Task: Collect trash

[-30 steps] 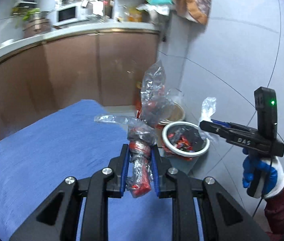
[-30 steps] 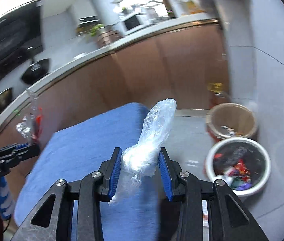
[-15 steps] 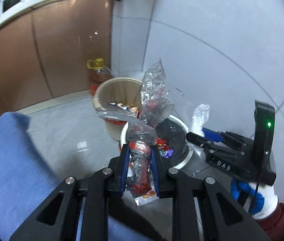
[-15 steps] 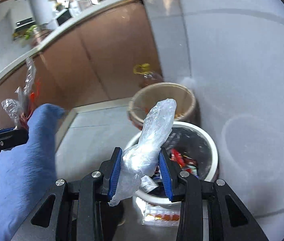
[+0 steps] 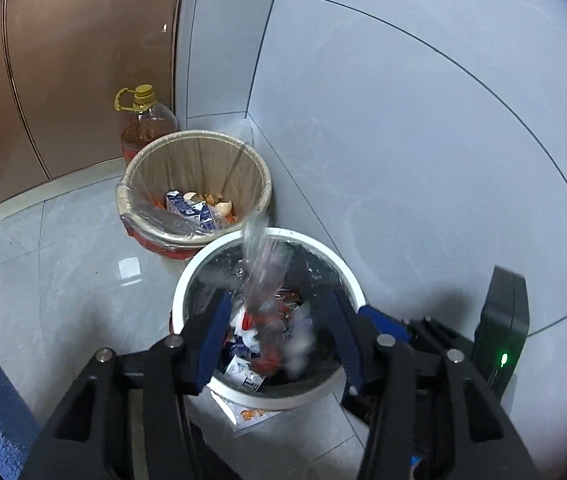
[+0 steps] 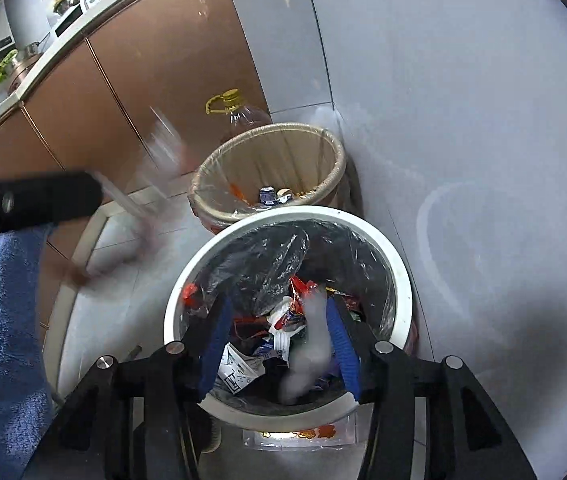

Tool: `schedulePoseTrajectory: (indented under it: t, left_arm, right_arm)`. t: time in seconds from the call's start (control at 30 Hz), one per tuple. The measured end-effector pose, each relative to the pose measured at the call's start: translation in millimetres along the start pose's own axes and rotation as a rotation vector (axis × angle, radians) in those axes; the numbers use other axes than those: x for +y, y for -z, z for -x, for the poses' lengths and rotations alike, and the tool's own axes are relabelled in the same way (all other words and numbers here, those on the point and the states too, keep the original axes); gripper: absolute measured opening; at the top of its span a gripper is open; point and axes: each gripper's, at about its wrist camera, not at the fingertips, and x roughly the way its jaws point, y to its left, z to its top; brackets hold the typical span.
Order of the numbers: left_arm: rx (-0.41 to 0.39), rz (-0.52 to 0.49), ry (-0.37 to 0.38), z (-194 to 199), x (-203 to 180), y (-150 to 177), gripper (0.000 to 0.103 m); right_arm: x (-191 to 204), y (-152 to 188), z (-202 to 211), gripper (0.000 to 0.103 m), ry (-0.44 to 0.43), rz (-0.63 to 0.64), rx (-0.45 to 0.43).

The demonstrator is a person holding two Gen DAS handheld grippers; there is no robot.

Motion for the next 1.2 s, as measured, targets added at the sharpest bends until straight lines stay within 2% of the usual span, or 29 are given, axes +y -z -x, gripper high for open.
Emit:
schedulePoseTrajectory:
  t: [0.1,0.3,0.53,0.63,0.87,0.97,1.1,1.2]
  left_arm:
    - [-0.008,0.014,0.006,2.1,-0.4,0.2,0.049]
    - [-0.075,0.037,-0.030,36.6,8.7,10.4,0.049]
    - [-0.208,0.073,-0.144,110.1,15.5,34.4,0.049]
    - [-0.259,0.089,-0.188,143.5,18.0,56.2,0.054]
    - [-0.347,0.161,-0.309,221.1,35.4,129.3,0.059]
    - [-0.378,0.202,-0.383,250.4,49.5,163.5,0.062]
    - [-0.424,0.291,-0.472,289.4,70.8,207.4,0.063]
    - [-0.473,0.333,-0.578,317.7,78.7,236.6,0.063]
  right_arm:
    - [0.2,1.3,2.4,0.050,0.003,0.001,0.001]
    - [10.4,1.5,19.9,0.056,0.004,0.008,-0.030]
    - [42.7,-4.5,63.5,0.065,-0.023,0.060,-0.108]
    - [63.5,-2.7,89.0,0.071,-0.044,0.101,-0.144]
    - [125.6,13.7,143.8,0.084,-0.108,0.235,-0.212]
    - [154.4,26.5,156.4,0.094,-0.130,0.293,-0.226]
    - [194.5,48.2,171.1,0.100,-0.168,0.383,-0.241]
    - [221.4,64.5,183.2,0.103,-0.190,0.441,-0.261]
